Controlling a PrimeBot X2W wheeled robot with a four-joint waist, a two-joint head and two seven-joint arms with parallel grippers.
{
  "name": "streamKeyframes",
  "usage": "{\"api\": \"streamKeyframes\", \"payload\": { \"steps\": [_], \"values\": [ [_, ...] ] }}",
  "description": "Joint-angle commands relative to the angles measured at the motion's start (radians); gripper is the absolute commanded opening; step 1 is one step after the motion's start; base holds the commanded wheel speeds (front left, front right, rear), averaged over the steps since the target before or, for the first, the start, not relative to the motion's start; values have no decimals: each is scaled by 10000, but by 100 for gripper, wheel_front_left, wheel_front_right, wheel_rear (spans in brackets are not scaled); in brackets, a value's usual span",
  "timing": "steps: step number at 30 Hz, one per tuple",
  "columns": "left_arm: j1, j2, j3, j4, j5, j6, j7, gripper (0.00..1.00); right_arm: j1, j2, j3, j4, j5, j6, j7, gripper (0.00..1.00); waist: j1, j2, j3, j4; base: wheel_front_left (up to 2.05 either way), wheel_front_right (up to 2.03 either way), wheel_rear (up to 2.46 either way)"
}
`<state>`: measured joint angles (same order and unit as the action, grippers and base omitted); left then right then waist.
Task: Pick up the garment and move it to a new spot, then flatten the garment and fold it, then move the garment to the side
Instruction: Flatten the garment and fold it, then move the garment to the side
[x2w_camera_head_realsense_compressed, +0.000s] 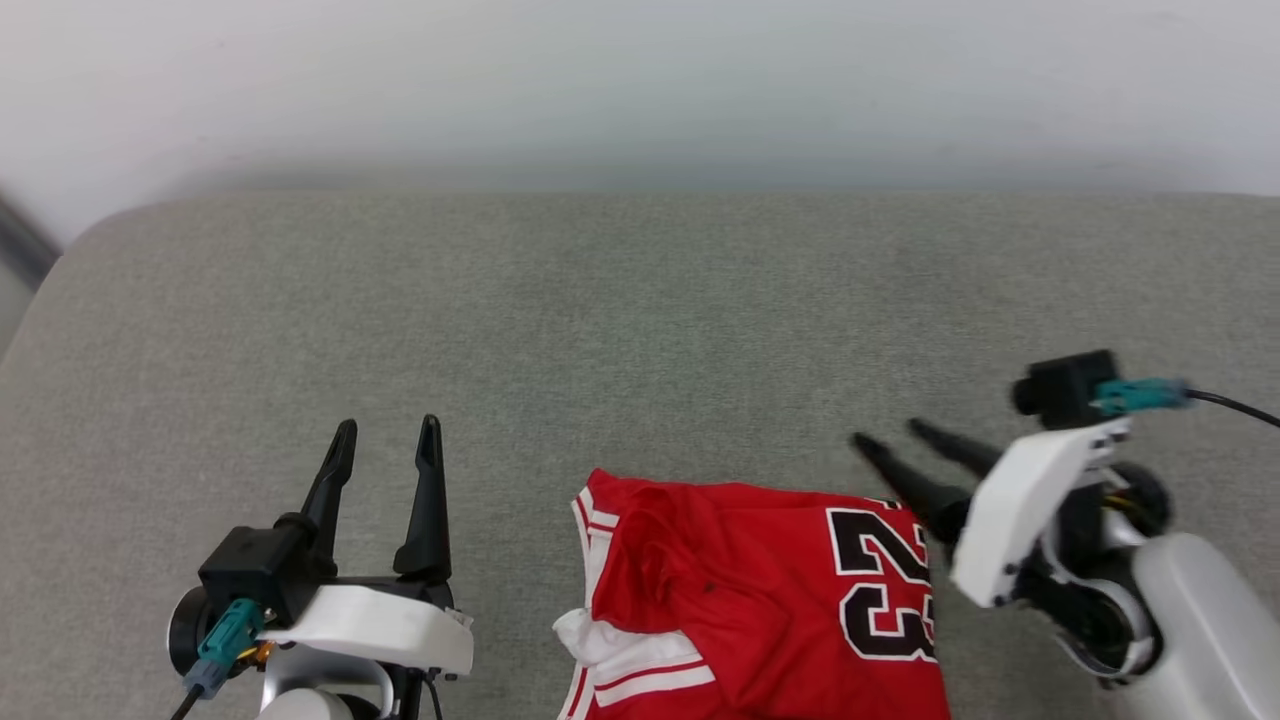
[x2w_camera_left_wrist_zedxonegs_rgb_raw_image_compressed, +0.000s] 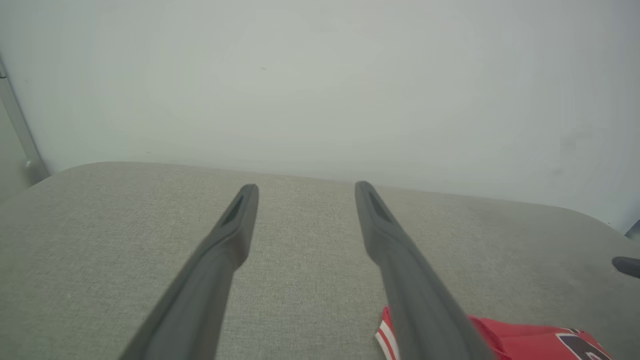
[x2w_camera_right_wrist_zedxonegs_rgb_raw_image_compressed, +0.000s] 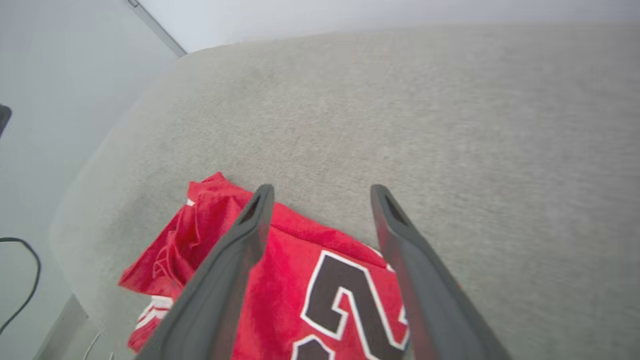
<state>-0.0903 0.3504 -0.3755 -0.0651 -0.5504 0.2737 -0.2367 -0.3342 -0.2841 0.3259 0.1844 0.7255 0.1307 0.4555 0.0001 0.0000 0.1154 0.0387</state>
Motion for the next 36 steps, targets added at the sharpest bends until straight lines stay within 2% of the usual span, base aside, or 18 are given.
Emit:
{"api": "streamKeyframes", "payload": {
  "steps": [1, 5, 10, 13, 17, 25, 36],
  "values": [
    [59, 48, 35, 11, -36, 26, -47, 100, 197, -39, -114, -57, -153, -1, -155, 100, -1, 0, -90, -117, 0, 0, 0],
    [236, 103, 75, 103, -81, 41, -57, 100, 826, -289, -1293, -311, -1845, -1, -1418, 100, -1, 0, -298, -348, 0, 0, 0],
    [454, 195, 159, 199, -144, 80, -71, 100, 1837, -85, -2953, -1194, -3500, -1, -2960, 100, -1, 0, -546, -585, 0, 0, 0],
    [627, 241, 207, 265, -174, 125, -92, 100, 2340, 152, -3555, -1768, -3963, -2, -3757, 100, -1, 0, -701, -705, 0, 0, 0],
    [945, 285, 237, 333, -183, 182, -122, 100, 3007, 295, -3714, -2343, -4388, -1, -4403, 100, -1, 0, -998, -788, 0, 0, 0],
    [1497, 214, 314, 216, -241, 329, -175, 100, 4150, 775, -3693, -3263, -4589, -2, -4357, 100, -1, 0, -1268, -834, 0, 0, 0],
    [1269, 131, 456, 234, -307, 263, -216, 100, 4131, 916, -3883, -3577, -4487, -2, -3921, 100, -1, 0, -1091, -833, 0, 0, 0]
  ]
}}
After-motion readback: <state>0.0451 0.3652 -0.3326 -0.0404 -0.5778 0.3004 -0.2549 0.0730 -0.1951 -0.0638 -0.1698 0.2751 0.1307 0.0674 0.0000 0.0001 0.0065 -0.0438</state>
